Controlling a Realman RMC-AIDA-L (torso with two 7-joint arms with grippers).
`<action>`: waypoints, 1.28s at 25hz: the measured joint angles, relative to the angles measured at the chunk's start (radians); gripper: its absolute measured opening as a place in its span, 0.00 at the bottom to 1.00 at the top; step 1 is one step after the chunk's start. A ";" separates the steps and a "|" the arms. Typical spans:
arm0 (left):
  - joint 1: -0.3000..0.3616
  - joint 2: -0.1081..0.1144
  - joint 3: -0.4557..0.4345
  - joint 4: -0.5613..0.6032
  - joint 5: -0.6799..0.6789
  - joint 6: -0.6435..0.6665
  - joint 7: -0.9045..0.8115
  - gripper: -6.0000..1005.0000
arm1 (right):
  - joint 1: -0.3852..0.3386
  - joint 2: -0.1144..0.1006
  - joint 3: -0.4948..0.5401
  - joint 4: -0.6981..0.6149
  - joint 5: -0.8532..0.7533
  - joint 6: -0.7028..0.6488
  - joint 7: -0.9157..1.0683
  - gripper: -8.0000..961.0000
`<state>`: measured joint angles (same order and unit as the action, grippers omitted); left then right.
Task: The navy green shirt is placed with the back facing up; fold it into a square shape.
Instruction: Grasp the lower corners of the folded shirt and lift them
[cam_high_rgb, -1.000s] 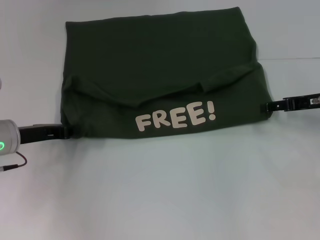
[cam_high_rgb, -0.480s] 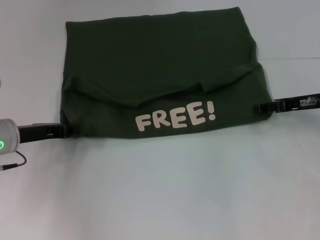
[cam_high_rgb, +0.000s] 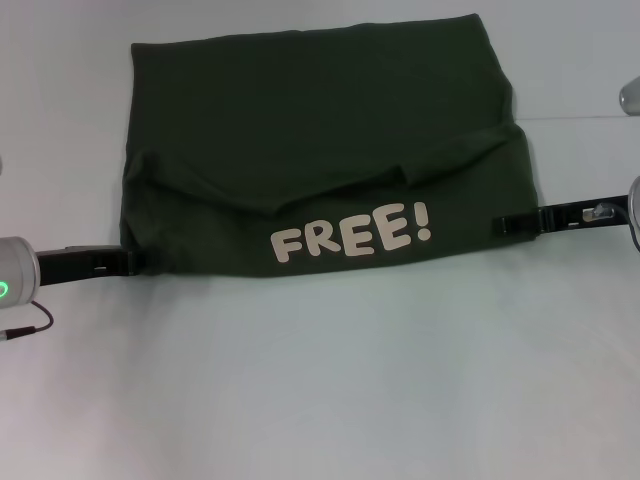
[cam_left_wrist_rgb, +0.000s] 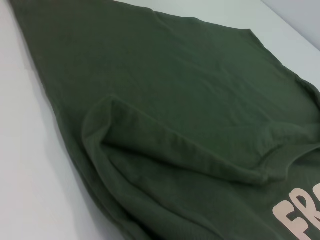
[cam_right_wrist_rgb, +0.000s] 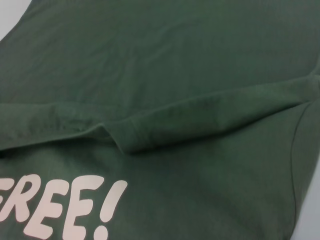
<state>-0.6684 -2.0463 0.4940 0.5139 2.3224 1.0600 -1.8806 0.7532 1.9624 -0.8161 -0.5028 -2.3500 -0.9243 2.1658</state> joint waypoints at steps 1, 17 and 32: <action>0.000 0.000 0.000 0.000 0.000 0.000 0.000 0.04 | 0.000 0.002 -0.001 0.000 0.000 0.003 -0.001 0.83; 0.000 0.000 0.000 0.000 0.000 0.000 0.004 0.04 | 0.002 0.007 -0.012 0.013 0.000 0.029 -0.015 0.61; 0.000 0.000 0.001 0.000 0.000 0.000 0.007 0.04 | -0.004 0.017 -0.012 0.015 0.000 0.053 -0.025 0.36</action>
<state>-0.6688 -2.0463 0.4949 0.5139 2.3224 1.0600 -1.8734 0.7489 1.9793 -0.8284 -0.4877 -2.3500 -0.8710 2.1410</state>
